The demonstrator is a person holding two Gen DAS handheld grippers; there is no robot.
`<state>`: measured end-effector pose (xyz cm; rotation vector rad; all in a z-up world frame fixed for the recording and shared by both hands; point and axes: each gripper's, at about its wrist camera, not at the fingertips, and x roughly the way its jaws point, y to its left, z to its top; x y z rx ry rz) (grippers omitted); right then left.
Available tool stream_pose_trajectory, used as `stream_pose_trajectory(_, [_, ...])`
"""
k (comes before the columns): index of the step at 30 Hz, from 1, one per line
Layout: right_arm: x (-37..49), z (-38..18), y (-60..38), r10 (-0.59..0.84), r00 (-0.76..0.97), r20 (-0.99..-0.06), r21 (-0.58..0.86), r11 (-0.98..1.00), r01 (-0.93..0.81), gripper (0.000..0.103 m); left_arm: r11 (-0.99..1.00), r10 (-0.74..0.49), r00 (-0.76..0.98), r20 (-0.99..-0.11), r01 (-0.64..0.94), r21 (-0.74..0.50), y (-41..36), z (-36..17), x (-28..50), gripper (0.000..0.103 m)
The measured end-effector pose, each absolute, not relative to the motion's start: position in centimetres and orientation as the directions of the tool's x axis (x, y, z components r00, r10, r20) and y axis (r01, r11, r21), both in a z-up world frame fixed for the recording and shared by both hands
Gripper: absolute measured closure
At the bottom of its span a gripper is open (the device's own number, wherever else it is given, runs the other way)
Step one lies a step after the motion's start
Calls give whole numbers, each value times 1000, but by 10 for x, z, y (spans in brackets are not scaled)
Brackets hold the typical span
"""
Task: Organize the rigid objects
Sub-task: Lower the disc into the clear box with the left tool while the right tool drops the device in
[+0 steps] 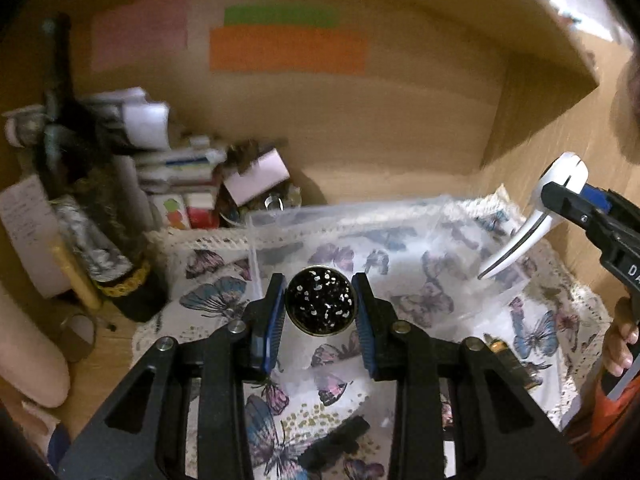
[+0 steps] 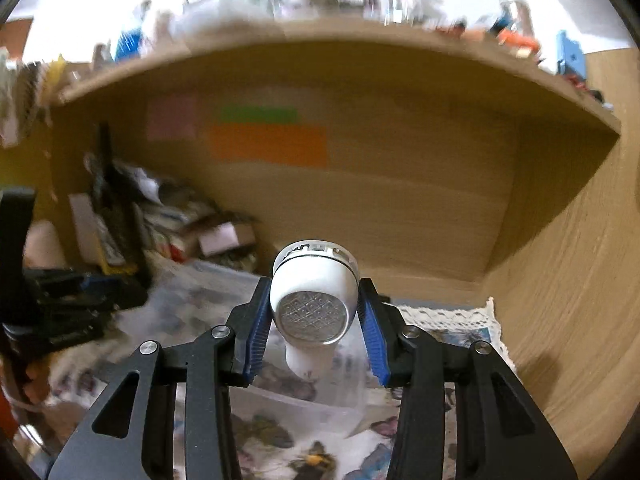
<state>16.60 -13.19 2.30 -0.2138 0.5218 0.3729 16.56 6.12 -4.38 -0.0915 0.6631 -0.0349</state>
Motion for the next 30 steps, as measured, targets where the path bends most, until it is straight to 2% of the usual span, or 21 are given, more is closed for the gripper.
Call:
stream_pose_trajectory(7, [200,-7,-112,278,716,-640,-133,878,-459,65,995,-83,720,-689,21,-99,63,-70,198,70])
stream_pose_trajectory(11, [205,-14,-90,281,703,-654,-169,851,-497,65,993,-103,702,-705,35,-109,65,-77,206,70])
stream_pose_trajectory(16, [213,-26,-63,287,686,-669,-193,824,-533,64,994,-94,703,-705,29,-104,66,-79,207,70])
stream_pose_trajectory(22, [220,-39,-55,323,596,-735,-108,812,-574,64,992,-91,724,-684,9,-124,72,-68,198,65])
stream_pose_trajectory(25, [214,-32,-60,341,600,-723,-88,817,-570,59,993,-89,743,-663,11,-121,72,-58,188,63])
stream_pose_trajectory(28, [205,-19,-68,361,621,-696,-72,825,-561,54,993,-86,767,-636,15,-116,72,-47,175,55])
stream_pose_trajectory(30, [196,-8,-74,365,643,-673,-71,833,-548,49,994,-80,785,-615,14,-112,73,-40,165,45])
